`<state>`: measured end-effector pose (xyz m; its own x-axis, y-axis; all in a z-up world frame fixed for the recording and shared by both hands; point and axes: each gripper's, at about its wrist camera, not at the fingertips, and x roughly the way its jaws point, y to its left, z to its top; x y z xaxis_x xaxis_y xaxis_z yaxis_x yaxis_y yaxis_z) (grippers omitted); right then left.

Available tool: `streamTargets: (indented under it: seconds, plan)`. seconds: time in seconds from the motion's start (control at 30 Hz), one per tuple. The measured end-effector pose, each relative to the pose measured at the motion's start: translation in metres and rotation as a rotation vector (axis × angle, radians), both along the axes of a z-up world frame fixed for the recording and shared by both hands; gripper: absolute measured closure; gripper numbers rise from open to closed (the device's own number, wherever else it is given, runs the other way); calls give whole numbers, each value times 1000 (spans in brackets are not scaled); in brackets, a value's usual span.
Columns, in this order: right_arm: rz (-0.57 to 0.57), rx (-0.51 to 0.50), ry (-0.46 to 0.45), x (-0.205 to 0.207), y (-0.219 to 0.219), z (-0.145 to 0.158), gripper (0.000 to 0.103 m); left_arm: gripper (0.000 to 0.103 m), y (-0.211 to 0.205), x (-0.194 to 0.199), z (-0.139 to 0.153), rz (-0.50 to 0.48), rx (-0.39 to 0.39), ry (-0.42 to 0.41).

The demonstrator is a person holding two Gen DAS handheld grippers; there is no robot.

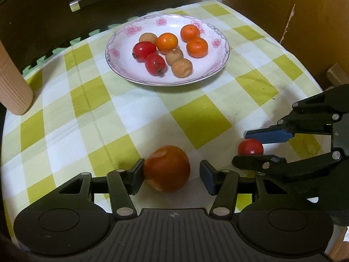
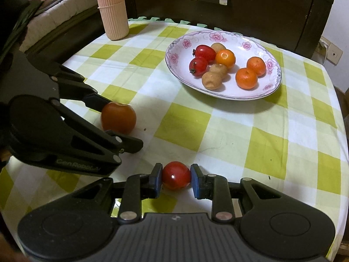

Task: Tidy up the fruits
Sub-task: 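Grasp the red cherry tomato with the right gripper while the left gripper grasps the large tomato, then carry the cherry tomato and large tomato over the white bowl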

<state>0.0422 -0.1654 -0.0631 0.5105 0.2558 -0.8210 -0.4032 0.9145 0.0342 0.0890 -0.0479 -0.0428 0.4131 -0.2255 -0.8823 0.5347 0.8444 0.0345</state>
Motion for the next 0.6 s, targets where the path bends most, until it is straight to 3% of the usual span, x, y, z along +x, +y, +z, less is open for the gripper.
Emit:
streamTargets:
  seconds: [0.1, 0.17, 0.6]
  plan:
    - [0, -5, -2, 0, 0, 0, 76, 45, 1, -2, 0, 5, 7, -3]
    - [1, -13, -1, -1, 2, 1, 76, 53, 2, -2, 1, 10, 13, -8]
    - [-58, -22, -13, 2, -5, 9, 77, 53, 0, -7, 4, 29, 17, -8]
